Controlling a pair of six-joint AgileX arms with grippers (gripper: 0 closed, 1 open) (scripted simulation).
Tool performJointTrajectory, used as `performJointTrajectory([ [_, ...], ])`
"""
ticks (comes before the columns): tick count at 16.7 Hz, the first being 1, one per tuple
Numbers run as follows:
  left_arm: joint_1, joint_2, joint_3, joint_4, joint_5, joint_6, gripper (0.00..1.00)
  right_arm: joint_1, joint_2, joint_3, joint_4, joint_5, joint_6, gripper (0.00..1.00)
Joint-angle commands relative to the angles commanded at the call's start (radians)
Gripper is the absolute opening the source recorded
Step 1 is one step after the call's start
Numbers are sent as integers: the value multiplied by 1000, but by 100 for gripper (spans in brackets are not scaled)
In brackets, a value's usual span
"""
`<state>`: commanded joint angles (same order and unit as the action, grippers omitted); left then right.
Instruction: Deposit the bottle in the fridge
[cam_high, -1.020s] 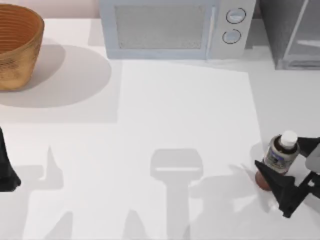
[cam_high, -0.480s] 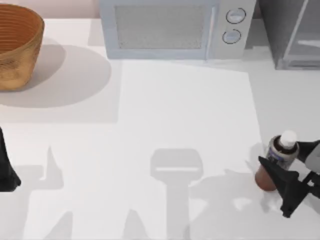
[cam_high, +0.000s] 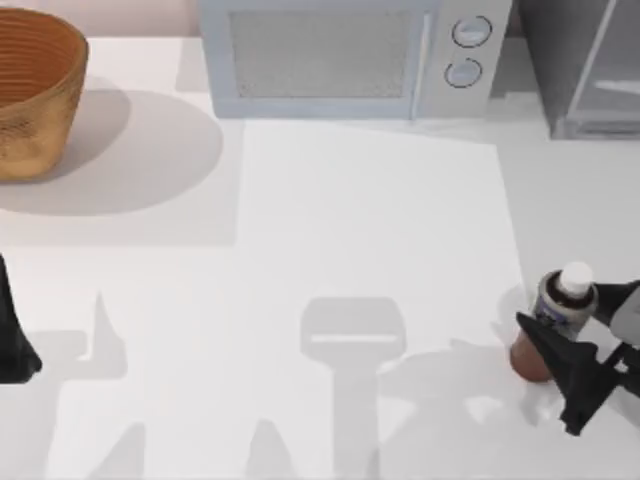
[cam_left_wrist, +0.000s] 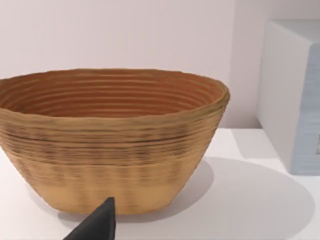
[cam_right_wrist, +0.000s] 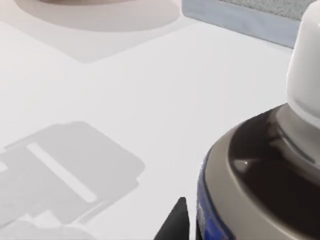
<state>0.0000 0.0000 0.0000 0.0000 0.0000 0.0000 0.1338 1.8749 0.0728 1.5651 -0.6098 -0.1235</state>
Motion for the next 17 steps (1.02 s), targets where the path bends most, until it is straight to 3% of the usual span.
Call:
performJointTrajectory([
  [5,0,0,0,0,0,0,100,-79,-65,16,-115,-72,-45,1],
  [13,0,0,0,0,0,0,100,-404,-391,114,-730,-389,-231,1],
  [17,0,0,0,0,0,0,100,-533,-523,148,-919,-511,-301,1],
])
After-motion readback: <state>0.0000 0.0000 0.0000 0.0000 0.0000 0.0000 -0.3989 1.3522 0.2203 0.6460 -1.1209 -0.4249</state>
